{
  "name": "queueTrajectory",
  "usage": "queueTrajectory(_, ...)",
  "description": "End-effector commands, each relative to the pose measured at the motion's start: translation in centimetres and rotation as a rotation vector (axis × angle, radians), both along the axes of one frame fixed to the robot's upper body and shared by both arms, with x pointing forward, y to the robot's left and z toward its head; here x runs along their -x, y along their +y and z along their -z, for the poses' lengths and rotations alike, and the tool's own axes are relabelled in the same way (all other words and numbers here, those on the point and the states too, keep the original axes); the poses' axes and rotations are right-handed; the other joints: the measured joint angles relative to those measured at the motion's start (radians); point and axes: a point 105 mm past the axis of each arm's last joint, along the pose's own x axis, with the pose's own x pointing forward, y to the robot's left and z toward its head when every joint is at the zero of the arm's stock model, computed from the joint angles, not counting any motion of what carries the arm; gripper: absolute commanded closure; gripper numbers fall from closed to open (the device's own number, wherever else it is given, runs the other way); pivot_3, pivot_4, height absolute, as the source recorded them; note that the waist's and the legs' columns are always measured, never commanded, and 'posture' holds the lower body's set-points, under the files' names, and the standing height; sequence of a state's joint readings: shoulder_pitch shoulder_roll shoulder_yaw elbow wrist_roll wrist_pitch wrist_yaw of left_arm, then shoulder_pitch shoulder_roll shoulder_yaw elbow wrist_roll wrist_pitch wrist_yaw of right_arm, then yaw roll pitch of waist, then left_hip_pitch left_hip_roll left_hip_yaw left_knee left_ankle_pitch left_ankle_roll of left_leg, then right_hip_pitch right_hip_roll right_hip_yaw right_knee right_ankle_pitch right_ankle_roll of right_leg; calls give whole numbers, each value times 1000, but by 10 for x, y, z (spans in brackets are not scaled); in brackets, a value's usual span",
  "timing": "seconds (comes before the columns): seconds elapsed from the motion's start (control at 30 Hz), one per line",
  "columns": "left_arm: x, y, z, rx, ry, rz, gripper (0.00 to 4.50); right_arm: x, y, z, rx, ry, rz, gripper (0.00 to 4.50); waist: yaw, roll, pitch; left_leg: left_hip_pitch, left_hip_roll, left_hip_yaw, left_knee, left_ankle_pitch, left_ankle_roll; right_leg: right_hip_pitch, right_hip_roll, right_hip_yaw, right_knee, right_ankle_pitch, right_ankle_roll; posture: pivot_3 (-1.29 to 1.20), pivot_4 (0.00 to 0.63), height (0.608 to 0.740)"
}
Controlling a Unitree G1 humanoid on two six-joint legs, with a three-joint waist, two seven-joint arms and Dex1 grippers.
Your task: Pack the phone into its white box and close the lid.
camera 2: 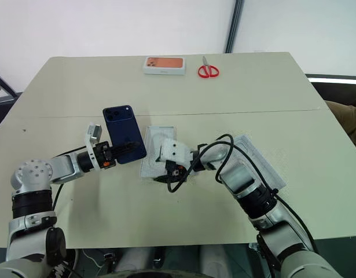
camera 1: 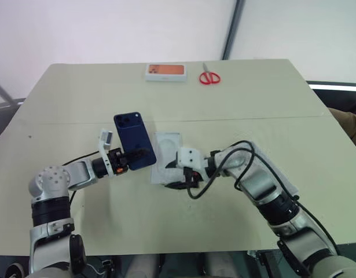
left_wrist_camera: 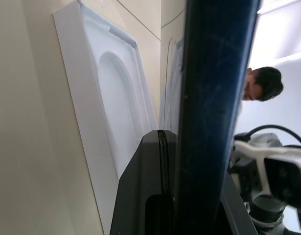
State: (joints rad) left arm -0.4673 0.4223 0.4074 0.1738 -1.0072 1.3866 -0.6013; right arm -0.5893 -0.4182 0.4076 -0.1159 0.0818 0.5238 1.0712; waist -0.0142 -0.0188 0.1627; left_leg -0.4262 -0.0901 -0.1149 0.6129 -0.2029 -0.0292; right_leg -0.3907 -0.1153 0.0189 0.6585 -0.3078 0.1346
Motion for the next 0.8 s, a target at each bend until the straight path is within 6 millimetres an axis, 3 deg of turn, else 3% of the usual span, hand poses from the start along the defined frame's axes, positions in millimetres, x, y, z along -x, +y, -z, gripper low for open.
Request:
queueTrajectory(0.03,10,-19,-8,38,-20,92,4500,-10,-13,-22,-47,-53,41,1488,5,0,0,0,0,0,0,0,0,0,-1,0,0,0,0,0,150,740)
queueTrajectory(0.1,13,-25,-6,52,7,117,4500,-13,-22,-23,-39,-58,65,1488,3,0,0,0,-1,0,1,-1,1,0,-1,-1,0,0,0,0,150,740)
queueTrajectory(0.3,19,-47,9,23,87,203,4500,-21,-78,-16,45,-68,186,1488,3,-1,0,0,-1,0,0,-1,2,1,-1,0,0,0,0,0,150,740)
queueTrajectory(0.53,10,-60,10,29,114,244,4500,-17,-96,-10,57,-92,210,1488,-2,-1,0,0,0,2,0,-1,2,0,-1,0,0,0,0,0,150,740)
queueTrajectory(0.6,9,-64,10,16,124,263,3485,-17,-94,-10,50,-95,215,1422,1,-1,0,0,0,2,0,-1,1,0,-1,0,0,0,0,0,150,740)
queueTrajectory(0.63,8,-65,10,12,126,267,3281,-17,-93,-10,47,-96,216,1422,1,-1,1,0,0,2,0,0,1,0,-1,0,0,0,0,0,150,740)
queueTrajectory(0.7,6,-65,9,1,117,268,2362,-17,-91,-10,42,-97,220,1422,1,-1,1,0,0,2,0,0,1,0,-1,0,0,0,0,0,150,740)
queueTrajectory(0.8,3,-63,9,-24,110,260,817,-16,-92,-8,47,-99,225,1422,4,-1,0,0,0,1,1,0,0,1,-1,0,0,0,0,0,150,740)
